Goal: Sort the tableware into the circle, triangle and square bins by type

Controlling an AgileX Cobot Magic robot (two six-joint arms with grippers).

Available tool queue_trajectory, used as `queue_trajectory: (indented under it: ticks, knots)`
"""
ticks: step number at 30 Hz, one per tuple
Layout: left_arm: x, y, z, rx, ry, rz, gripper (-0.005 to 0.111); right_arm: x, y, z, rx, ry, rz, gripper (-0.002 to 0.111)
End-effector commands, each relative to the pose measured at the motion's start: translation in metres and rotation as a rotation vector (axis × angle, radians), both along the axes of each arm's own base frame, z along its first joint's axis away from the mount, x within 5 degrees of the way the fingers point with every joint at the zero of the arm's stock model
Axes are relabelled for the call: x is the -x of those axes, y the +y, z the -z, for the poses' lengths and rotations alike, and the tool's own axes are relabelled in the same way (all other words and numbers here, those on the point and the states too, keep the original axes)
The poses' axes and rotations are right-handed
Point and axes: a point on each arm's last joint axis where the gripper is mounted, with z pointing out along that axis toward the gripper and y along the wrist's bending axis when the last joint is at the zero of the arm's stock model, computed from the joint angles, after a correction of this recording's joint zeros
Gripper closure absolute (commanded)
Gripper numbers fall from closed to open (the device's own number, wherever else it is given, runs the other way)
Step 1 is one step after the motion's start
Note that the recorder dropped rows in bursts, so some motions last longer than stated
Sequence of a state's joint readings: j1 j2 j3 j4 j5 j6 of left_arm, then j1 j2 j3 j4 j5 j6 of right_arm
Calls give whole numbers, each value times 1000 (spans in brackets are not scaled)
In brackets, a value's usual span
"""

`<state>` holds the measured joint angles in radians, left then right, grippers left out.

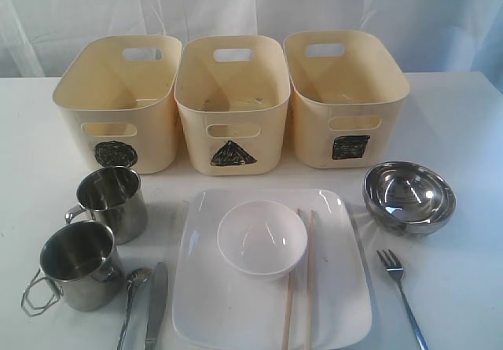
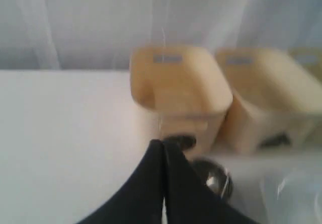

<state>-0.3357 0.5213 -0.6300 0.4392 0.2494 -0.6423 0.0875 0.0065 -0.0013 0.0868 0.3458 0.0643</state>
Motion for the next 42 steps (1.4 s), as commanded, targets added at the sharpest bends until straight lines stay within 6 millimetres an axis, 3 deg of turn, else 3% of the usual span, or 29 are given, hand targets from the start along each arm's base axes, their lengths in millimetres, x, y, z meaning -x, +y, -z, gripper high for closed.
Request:
queue_trajectory:
  ticks: [1,7,12,14,18,20,28,42]
  knots:
    - [-18,-22,16,-337,311,183,107,0,-1,0,5,-9,9,108]
    - [-60,-39,8,-461,374,192,107,0,-1,0,5,-9,9,108]
    - [-90,-48,14,-526,595,171,105,0,-1,0,5,-9,9,108]
    - [-99,-47,18,-530,675,178,98,0,-1,0,5,-9,9,108]
    - [-119,-43,25,-501,741,193,68,0,-1,0,5,-9,9,108]
    - [-127,-41,31,-496,757,211,58,0,-1,0,5,-9,9,108]
    - [-146,-51,56,-424,812,458,57,0,-1,0,5,-9,9,108]
    - [-168,-59,87,-476,824,553,57,0,-1,0,5,-9,9,108]
